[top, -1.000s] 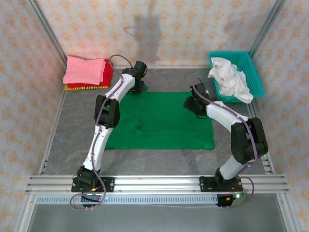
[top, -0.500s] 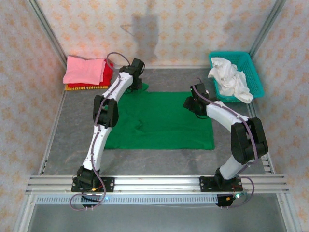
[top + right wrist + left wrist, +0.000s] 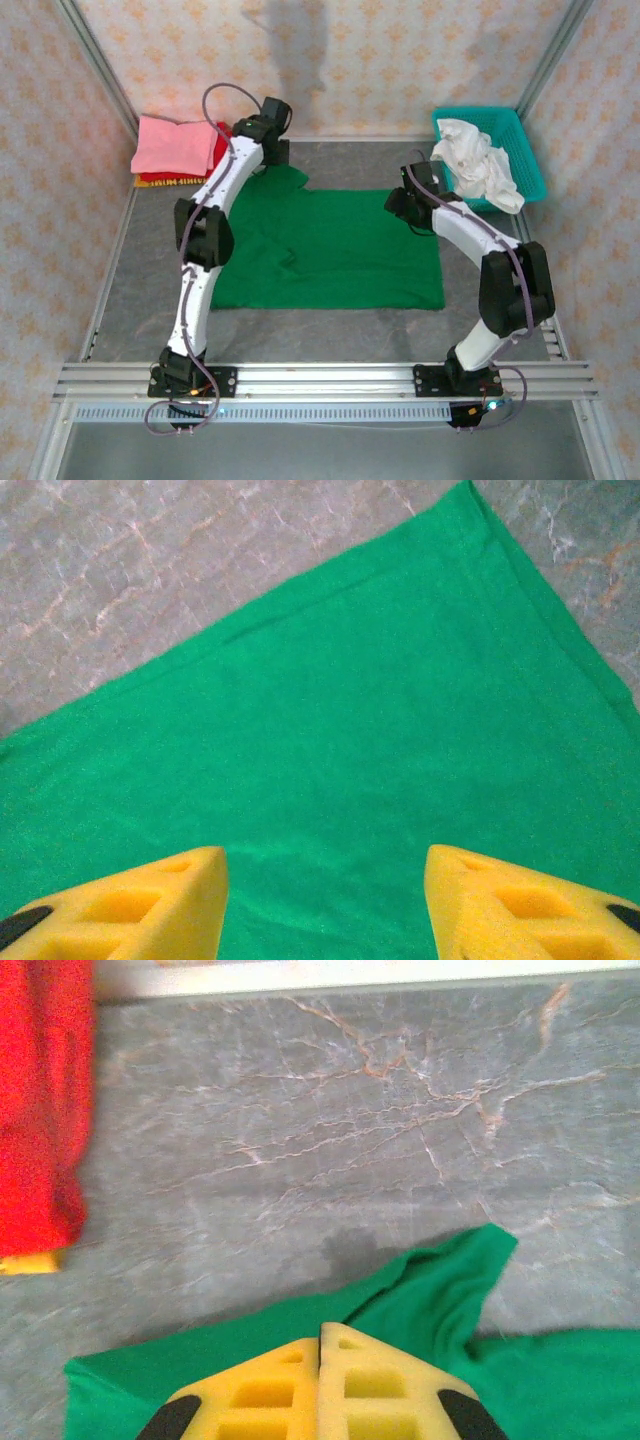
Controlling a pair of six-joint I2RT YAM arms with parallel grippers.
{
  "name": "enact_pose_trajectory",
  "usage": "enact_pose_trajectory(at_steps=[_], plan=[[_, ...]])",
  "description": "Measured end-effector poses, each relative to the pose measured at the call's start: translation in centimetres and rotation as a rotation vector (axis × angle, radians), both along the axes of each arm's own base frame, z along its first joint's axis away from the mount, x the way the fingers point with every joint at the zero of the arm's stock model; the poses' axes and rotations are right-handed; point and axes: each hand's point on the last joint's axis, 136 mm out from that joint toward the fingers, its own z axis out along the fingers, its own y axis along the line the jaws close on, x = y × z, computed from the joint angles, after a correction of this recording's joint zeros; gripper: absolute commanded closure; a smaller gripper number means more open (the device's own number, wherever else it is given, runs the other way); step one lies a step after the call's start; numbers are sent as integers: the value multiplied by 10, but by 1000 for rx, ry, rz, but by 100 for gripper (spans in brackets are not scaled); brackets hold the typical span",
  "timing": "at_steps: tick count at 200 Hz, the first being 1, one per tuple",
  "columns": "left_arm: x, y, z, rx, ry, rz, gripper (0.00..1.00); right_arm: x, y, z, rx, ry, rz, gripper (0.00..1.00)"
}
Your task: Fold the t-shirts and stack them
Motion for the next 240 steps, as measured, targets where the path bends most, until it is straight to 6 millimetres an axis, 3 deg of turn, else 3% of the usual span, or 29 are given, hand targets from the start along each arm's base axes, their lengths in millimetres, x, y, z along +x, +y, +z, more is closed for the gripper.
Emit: enact_pose_trajectory(at_steps=[24,43,100,135,165,208,240], plan=[[-20,5,33,2,-43,-20,100,11,0,1,4,-2,-2,44],[-36,7,38,8,-46,-33,100,17,-2,-1,6,13,-7,44],[-106,22,-11,47,49,-57,100,56,-21,-4,-27,61,-38,36],[-146,30,4,39,-24,-53,100,87,-45,-21,-95,114,-90,32],[-167,34,10,14,-90,-42,100,108,-55,-34,-166,160,-113,29],[-190,41,-30,16,-19,-18,100,130,-58,-46,-212,201,-128,28],[-199,44,-47,20,15,-10,100,134,-58,-66,-227,246,-128,30]])
